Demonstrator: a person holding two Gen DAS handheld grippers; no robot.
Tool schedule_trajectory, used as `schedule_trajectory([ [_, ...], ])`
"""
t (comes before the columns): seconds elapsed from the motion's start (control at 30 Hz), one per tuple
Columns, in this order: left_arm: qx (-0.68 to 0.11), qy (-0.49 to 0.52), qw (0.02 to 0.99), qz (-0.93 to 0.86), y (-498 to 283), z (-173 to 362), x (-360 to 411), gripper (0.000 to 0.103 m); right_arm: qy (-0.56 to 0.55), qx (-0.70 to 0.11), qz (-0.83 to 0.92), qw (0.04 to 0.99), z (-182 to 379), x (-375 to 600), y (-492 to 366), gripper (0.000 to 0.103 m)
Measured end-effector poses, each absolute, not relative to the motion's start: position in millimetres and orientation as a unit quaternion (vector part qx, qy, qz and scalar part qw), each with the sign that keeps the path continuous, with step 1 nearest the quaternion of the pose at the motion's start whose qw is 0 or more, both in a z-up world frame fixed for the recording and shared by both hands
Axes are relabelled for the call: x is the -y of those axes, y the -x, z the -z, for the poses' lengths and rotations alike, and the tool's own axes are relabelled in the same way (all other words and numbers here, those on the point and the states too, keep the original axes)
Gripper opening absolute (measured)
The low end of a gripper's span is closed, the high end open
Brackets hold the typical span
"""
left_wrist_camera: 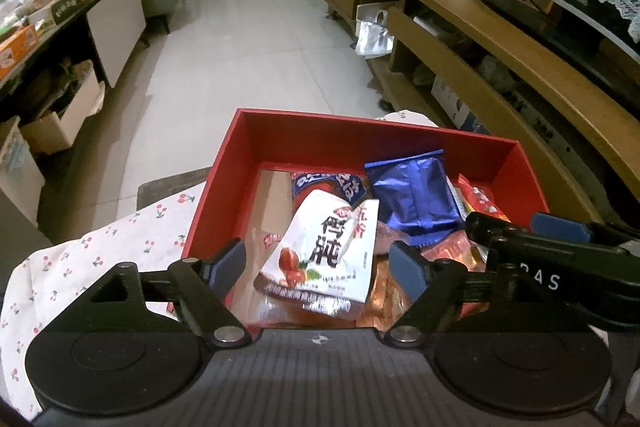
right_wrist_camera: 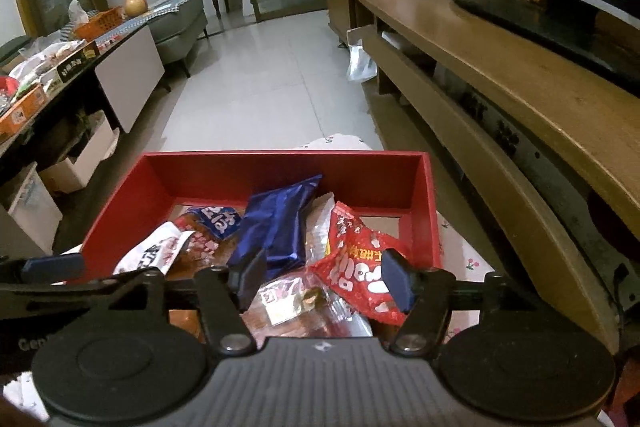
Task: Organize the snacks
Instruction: 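Release both packs and withdraw both tools toward the remaining snacks, then grasp the Kapron wafer pack with the left tool while the right tool grasps the sausage pack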
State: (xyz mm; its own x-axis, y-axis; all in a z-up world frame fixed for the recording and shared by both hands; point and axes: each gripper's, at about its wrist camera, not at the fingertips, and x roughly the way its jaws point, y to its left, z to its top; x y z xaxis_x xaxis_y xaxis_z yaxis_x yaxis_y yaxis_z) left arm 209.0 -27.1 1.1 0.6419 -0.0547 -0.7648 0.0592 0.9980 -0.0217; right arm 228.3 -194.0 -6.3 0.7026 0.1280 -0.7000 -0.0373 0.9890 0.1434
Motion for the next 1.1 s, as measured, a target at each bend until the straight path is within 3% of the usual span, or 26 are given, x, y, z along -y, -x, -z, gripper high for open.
schedule_trajectory([
  [0.37, -0.452, 0.017, 0.891, 0.045, -168, 6, 19, 0.085, -0.048, -0.393, -0.061, 0.916, -3, 196, -179, 0.079],
  [0.83, -0.521, 0.016, 0.852, 0.050, -171, 60, 32, 0.085, -0.038, -0.429, -0.072, 0.899, 8, 203, -160, 0.081],
  [0.97, -0.530, 0.012, 0.847, 0.042, -172, 72, 31, 0.082, -0.035, -0.435, -0.077, 0.896, 10, 202, -157, 0.081],
  [1.1, -0.529, 0.006, 0.848, 0.036, -169, 71, 30, 0.070, -0.034, -0.434, -0.087, 0.896, 6, 205, -148, 0.081],
])
